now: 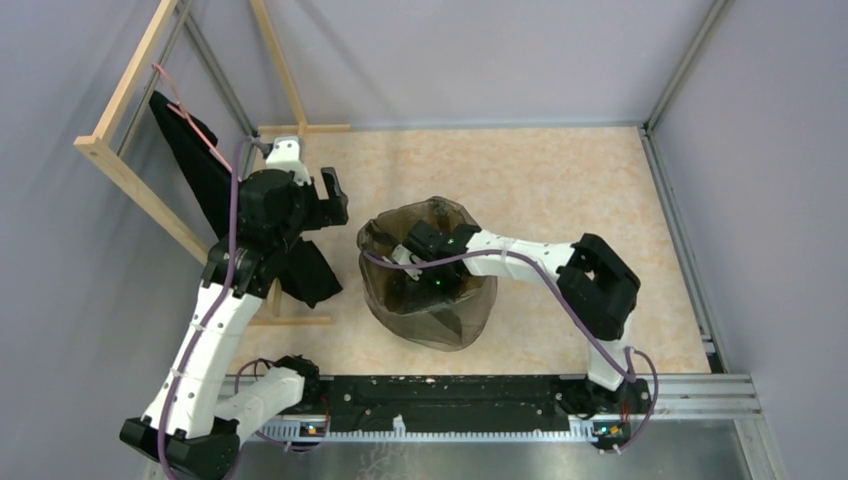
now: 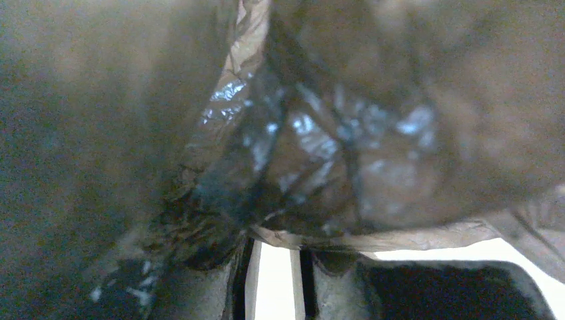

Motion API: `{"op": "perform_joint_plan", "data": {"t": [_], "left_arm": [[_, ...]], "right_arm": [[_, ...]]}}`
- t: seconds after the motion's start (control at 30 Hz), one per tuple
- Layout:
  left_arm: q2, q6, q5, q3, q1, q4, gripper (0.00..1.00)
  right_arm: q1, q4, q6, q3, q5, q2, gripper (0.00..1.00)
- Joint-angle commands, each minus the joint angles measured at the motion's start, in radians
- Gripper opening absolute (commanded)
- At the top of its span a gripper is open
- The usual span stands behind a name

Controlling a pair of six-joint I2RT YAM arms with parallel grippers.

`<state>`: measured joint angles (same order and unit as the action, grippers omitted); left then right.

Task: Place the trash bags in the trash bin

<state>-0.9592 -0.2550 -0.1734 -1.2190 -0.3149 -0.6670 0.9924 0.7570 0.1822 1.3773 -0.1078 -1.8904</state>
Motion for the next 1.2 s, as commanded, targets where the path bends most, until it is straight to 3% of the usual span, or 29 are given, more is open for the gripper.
{"op": "perform_joint_plan", "data": {"t": [0.0,0.37,0.67,0.97,1.17], "left_arm": [[0.028,0.013,-0.013,0.002,-0.001,0.019,0.95],[0.031,-0.002,0.003,0.008,-0.001,0.028,0.95],[0.037,0.008,0.007,0.006,-0.001,-0.002,0.95],[-0.023,-0.035,-0.033,0.071,-0.001,-0.066,0.91],[-0.028,-0.038,-0.031,0.078,-0.001,-0.105,0.90]], "right_arm": [[-0.012,0.032,-0.042,0.090,-0.026,0.064,0.25],[-0.007,0.073,-0.135,0.133,-0.077,0.217,0.48],[-0.007,0.092,-0.148,0.166,-0.100,0.218,0.60],[0.005,0.076,-0.207,0.185,-0.155,0.335,0.75],[0.005,0.085,-0.227,0.216,-0.122,0.390,0.78]]}}
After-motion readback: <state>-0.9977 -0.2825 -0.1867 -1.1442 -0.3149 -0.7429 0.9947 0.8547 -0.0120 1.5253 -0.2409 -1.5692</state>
